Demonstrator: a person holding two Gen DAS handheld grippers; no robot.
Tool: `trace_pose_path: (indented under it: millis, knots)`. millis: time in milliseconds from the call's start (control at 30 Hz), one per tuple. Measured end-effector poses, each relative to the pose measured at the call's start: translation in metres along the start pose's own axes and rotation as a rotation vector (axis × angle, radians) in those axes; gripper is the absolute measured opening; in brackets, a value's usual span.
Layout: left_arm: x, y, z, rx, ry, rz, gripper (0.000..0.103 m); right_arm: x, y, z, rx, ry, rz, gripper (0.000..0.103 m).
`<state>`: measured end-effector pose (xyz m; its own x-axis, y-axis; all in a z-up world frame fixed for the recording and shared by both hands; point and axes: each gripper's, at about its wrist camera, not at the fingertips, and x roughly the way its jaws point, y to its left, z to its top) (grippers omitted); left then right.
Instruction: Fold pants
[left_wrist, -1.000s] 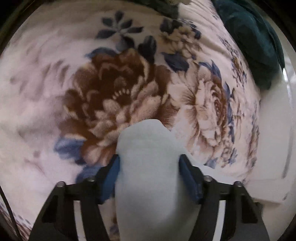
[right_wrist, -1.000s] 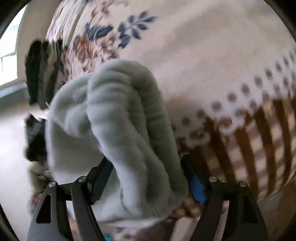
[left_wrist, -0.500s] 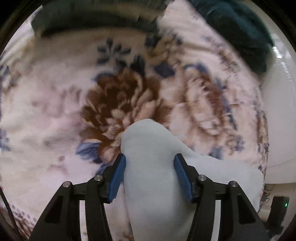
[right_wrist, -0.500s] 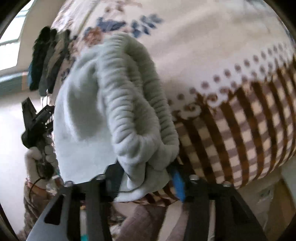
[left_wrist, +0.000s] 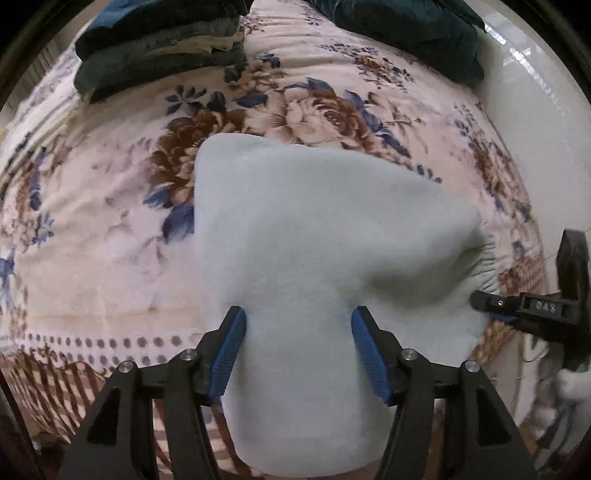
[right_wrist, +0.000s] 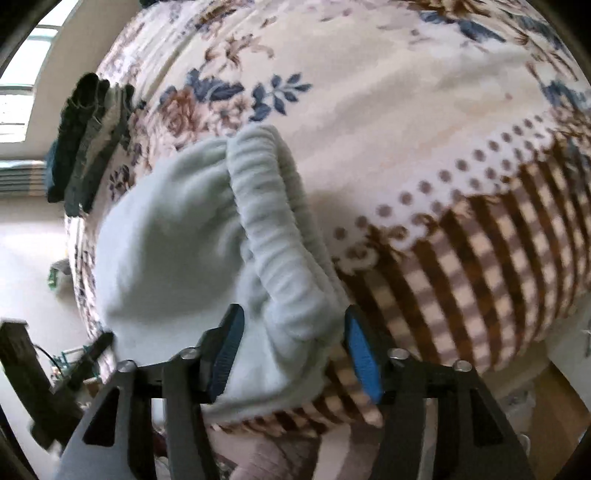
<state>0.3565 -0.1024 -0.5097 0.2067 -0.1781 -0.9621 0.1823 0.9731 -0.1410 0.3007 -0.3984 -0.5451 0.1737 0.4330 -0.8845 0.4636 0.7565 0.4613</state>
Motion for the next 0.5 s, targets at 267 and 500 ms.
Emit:
trace_pose_path:
  millis: [267,500]
  knots:
    - [-0.004,0.018,-0.014,-0.034,0.03,-0.033,0.071,-0.049,-0.026,-0.028,0.092,0.01,0.102,0.021]
    - [0.012,0.03,-0.037,-0.05,0.085,-0.04,0.074,0.015,-0.079,-0.035,0.148,0.132,0.032,0.029]
